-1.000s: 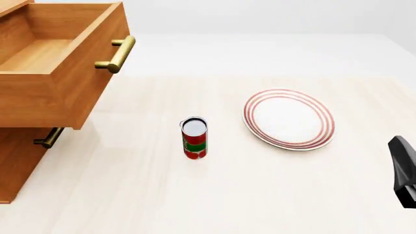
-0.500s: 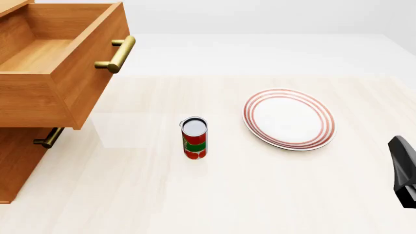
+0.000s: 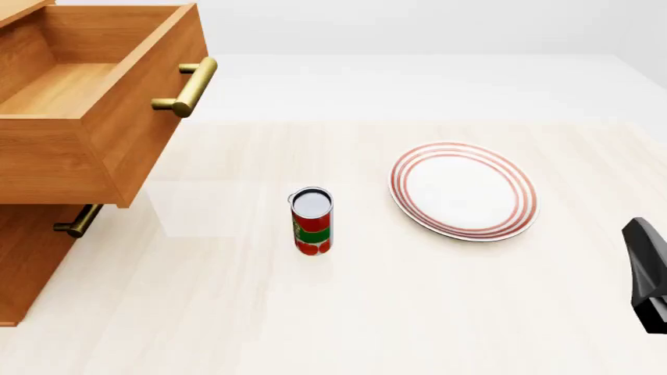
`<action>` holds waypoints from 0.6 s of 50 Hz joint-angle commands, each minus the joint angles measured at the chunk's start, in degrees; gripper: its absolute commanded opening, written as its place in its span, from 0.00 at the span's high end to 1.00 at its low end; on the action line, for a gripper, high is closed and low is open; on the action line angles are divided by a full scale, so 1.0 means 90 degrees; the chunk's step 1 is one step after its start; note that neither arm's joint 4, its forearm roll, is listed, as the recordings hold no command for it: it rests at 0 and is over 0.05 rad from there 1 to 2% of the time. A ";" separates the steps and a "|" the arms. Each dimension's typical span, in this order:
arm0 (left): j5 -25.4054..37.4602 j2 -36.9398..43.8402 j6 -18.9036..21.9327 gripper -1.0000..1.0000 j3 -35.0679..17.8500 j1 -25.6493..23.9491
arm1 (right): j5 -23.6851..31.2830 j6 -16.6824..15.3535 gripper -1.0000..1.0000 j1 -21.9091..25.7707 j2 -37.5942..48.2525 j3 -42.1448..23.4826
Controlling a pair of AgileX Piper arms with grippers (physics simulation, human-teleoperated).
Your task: Put the bowl in the top drawer of the cabinet.
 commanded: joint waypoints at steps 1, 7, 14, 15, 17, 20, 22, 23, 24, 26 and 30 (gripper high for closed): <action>-0.0116 -0.0122 -0.0006 1.00 0.0209 0.0280 | 0.0000 -0.0001 0.00 0.0000 0.0001 0.0000; -0.0197 -0.0245 -0.0015 1.00 0.0528 0.0502 | 0.0000 0.0000 0.00 0.0000 0.0001 0.0000; -0.0179 -0.0312 -0.0028 1.00 0.0654 0.0747 | -0.0001 -0.0001 0.00 0.0000 0.0002 0.0000; -0.0164 -0.0312 -0.0018 1.00 0.0649 0.0787 | -0.0001 -0.0001 0.00 0.0001 0.0002 0.0000; -0.0132 -0.0310 -0.0023 1.00 0.0624 0.0839 | 0.0000 0.0000 0.00 0.0000 -0.0001 0.0000; -0.0099 -0.0306 -0.0035 1.00 0.0599 0.0918 | 0.0000 0.0000 0.00 0.0000 0.0001 0.0000; -0.0091 -0.0310 -0.0051 1.00 0.0590 0.0959 | 0.0000 0.0000 0.00 -0.0001 0.0000 0.0000; -0.0081 -0.0320 -0.0051 1.00 0.0592 0.0988 | 0.0000 0.0000 0.00 0.0000 0.0000 0.0000; -0.0073 -0.0327 -0.0065 1.00 0.0591 0.1024 | 0.0000 0.0000 0.00 0.0000 -0.0001 0.0000; -0.0063 -0.0336 -0.0067 1.00 0.0590 0.1088 | 0.0000 -0.0001 0.00 0.0000 0.0000 0.0000; -0.0025 -0.0371 -0.0073 1.00 0.0596 0.1193 | 0.0000 -0.0002 0.00 0.0000 -0.0001 0.0000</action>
